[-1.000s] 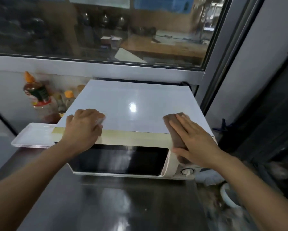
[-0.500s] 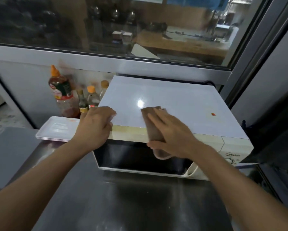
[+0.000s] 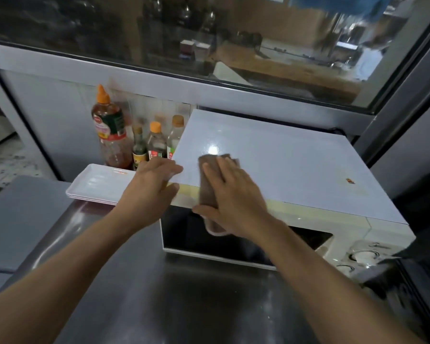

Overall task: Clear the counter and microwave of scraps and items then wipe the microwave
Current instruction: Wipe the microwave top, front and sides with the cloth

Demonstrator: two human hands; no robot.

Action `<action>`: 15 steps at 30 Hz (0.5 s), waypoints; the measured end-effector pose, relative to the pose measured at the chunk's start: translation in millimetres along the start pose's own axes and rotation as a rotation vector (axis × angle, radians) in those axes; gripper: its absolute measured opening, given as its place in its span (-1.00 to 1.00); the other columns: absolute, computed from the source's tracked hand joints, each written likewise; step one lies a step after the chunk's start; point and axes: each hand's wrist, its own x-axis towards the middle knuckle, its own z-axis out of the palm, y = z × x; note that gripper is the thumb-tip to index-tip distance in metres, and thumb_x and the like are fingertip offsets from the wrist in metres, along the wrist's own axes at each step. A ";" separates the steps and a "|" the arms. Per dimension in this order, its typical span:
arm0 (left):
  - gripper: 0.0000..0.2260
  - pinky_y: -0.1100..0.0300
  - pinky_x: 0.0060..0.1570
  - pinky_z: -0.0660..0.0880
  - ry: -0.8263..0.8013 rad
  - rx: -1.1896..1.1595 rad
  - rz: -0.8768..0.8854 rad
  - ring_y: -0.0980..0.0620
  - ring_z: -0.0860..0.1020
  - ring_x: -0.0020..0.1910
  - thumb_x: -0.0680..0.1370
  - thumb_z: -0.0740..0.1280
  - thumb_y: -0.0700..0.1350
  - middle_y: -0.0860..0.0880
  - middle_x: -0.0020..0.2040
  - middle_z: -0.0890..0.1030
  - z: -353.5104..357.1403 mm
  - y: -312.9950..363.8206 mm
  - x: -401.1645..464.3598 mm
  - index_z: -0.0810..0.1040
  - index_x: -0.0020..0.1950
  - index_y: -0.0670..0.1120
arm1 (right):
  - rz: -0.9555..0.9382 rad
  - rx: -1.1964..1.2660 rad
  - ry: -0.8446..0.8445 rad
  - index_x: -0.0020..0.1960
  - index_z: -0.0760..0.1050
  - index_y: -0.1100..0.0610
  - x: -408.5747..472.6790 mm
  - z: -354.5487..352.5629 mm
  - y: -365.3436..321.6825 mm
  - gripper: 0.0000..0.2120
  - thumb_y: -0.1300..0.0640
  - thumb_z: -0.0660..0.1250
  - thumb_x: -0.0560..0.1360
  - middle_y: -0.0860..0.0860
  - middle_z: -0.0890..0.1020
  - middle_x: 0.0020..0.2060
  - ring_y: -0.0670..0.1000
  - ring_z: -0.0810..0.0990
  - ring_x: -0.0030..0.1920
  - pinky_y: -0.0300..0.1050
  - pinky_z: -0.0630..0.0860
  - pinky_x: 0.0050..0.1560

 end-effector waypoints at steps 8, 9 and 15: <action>-0.62 0.28 0.10 0.28 -0.057 -0.202 -0.101 0.15 0.39 0.11 0.55 0.26 -0.26 0.00 0.27 0.50 -17.7 -9.0 -4.9 0.43 0.34 -0.03 | -0.014 -0.068 -0.062 0.55 -0.10 -0.01 -23.3 -7.3 41.6 -0.11 -0.49 -0.06 0.38 0.05 -0.07 0.54 0.08 -0.04 0.54 -0.02 0.03 0.47; -0.63 0.26 0.08 0.29 -0.054 -0.216 -0.113 0.15 0.39 0.09 0.55 0.25 -0.25 0.01 0.26 0.51 -20.5 -12.1 -5.3 0.42 0.35 -0.01 | 0.021 -0.080 -0.050 0.54 -0.09 -0.02 -33.2 -7.9 52.7 -0.08 -0.53 -0.14 0.35 0.04 -0.06 0.54 0.08 -0.03 0.54 -0.03 0.04 0.46; -0.62 0.36 0.01 0.25 -0.029 -0.242 -0.100 0.14 0.44 0.15 0.53 0.26 -0.29 0.00 0.23 0.52 -36.6 -39.2 -5.7 0.44 0.33 -0.03 | 0.067 -0.072 -0.017 0.53 0.02 0.04 -18.3 1.8 22.6 -0.14 -0.46 -0.13 0.41 0.11 0.06 0.53 0.13 0.06 0.52 -0.02 0.08 0.45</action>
